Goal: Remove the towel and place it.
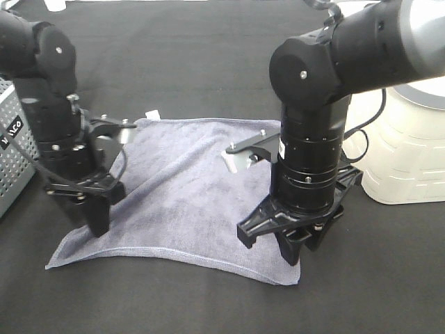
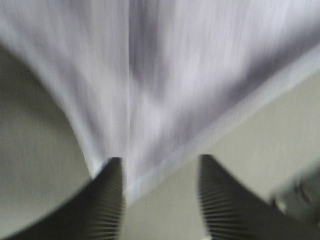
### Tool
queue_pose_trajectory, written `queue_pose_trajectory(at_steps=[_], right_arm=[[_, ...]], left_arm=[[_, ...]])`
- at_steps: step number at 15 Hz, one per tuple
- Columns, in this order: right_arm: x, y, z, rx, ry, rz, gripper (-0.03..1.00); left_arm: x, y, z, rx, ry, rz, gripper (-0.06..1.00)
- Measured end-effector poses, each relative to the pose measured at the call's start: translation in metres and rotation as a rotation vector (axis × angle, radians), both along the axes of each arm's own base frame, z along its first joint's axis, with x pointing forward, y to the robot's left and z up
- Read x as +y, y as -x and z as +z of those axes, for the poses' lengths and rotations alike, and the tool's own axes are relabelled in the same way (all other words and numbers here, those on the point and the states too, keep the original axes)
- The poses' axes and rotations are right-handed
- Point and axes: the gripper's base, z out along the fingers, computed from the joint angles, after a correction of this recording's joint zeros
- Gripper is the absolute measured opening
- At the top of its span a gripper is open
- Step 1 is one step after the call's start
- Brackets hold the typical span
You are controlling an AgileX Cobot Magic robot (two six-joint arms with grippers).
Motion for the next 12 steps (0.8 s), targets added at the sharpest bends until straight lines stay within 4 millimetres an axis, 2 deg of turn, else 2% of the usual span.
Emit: queue_pose_trajectory(at_steps=[4, 8, 12], right_arm=[[-0.002, 0.002, 0.027, -0.084, -0.062, -0.047, 0.37], [-0.014, 0.013, 0.057, -0.151, -0.084, -0.112, 0.37], [-0.037, 0.039, 0.071, -0.186, -0.087, -0.164, 0.37]], left_arm=[[-0.046, 0.005, -0.005, -0.175, 0.013, -0.152, 0.32], [-0.068, 0.006, -0.004, -0.284, 0.052, -0.161, 0.26], [-0.093, 0.015, -0.012, -0.329, 0.083, -0.22, 0.02]])
